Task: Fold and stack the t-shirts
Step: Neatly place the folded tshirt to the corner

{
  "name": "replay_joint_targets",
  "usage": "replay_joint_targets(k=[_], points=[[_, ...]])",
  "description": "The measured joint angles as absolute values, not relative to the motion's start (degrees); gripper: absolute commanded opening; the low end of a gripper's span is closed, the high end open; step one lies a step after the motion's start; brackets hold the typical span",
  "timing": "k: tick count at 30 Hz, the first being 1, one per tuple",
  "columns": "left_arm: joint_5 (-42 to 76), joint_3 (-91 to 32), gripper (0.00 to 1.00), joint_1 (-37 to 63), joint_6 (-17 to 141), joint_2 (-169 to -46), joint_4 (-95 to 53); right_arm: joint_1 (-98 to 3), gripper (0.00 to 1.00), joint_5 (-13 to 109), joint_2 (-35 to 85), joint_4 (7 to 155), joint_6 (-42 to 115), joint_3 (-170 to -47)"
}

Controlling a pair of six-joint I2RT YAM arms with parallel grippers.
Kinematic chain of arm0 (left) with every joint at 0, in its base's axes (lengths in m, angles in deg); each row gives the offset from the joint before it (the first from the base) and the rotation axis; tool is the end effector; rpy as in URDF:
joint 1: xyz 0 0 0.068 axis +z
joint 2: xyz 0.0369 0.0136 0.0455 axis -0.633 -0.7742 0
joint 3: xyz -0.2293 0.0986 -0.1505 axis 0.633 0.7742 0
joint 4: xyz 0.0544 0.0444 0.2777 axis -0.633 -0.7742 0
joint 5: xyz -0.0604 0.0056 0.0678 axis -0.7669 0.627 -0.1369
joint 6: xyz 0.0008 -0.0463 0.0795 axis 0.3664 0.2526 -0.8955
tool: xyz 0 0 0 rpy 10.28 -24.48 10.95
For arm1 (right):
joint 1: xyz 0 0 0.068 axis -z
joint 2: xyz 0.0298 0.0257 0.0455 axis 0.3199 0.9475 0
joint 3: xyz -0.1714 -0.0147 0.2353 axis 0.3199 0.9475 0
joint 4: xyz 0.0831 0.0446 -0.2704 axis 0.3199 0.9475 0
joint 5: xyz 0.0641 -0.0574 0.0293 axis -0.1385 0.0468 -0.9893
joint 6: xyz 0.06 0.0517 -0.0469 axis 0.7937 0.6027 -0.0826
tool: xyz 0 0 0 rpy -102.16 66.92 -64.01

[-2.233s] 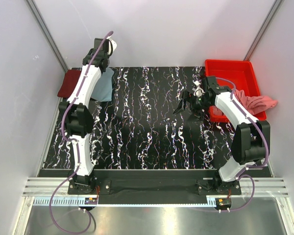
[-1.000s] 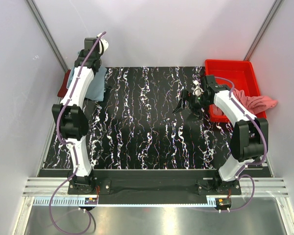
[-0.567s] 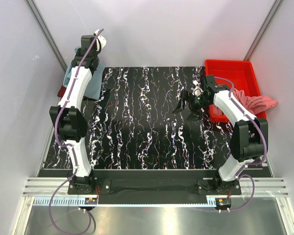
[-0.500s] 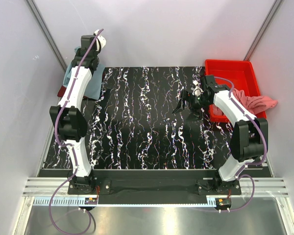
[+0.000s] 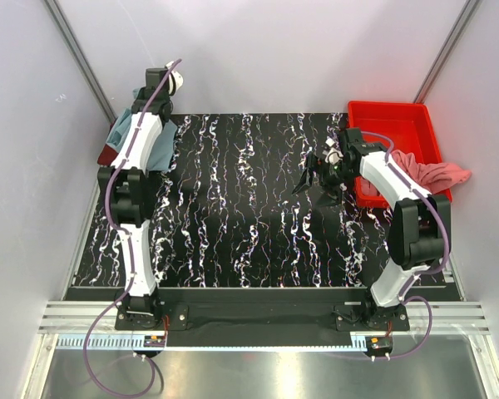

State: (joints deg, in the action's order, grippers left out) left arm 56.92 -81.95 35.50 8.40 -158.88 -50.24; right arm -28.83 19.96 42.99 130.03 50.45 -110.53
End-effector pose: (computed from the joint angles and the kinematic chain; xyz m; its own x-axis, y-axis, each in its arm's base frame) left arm 0.5907 0.0044 0.3188 -0.6305 0.6158 -0.4726 0.0326 0.6293 0.7765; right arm 0.3713 0.1156 0.2160 -0.9870 0.1173 -0.1096 0.0222 0.7757 0.6307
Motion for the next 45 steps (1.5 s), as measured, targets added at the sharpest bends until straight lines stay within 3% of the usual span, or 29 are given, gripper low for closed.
replay_joint_targets(k=[28, 29, 30, 31, 33, 36, 41, 45], points=[[57.0, -86.7, 0.0, 41.8, 6.9, -175.1, -37.2, -28.9, 1.0, 20.6, 49.6, 131.4, 49.9, -114.3], [57.2, -86.7, 0.04, 42.1, 6.8, -176.1, -35.8, -28.9, 1.0, 20.6, 49.8, 131.5, 49.8, -114.3], [57.5, -86.7, 0.26, 42.6, 6.7, -177.1, -34.4, -28.8, 1.0, 20.6, 50.0, 131.5, 49.8, -114.3], [57.7, -86.7, 0.41, 43.0, 6.4, -178.1, -32.9, -28.9, 1.0, 20.6, 50.3, 131.6, 49.7, -114.3], [58.5, -86.7, 0.61, 43.8, 6.3, -179.9, -29.5, -28.9, 1.0, 20.6, 50.8, 131.5, 49.5, -114.3], [59.6, -87.1, 0.79, 44.6, 6.5, -181.7, -27.0, -28.9, 1.0, 20.6, 51.6, 131.5, 49.4, -114.3], [60.6, -90.5, 0.95, 44.9, 8.4, -181.9, -27.1, -29.0, 1.0, 20.6, 51.9, 131.7, 49.4, -114.7], [61.0, -91.2, 0.99, 43.1, 9.6, -177.9, -27.5, -29.4, 1.0, 20.6, 51.9, 131.6, 49.5, -114.9]])
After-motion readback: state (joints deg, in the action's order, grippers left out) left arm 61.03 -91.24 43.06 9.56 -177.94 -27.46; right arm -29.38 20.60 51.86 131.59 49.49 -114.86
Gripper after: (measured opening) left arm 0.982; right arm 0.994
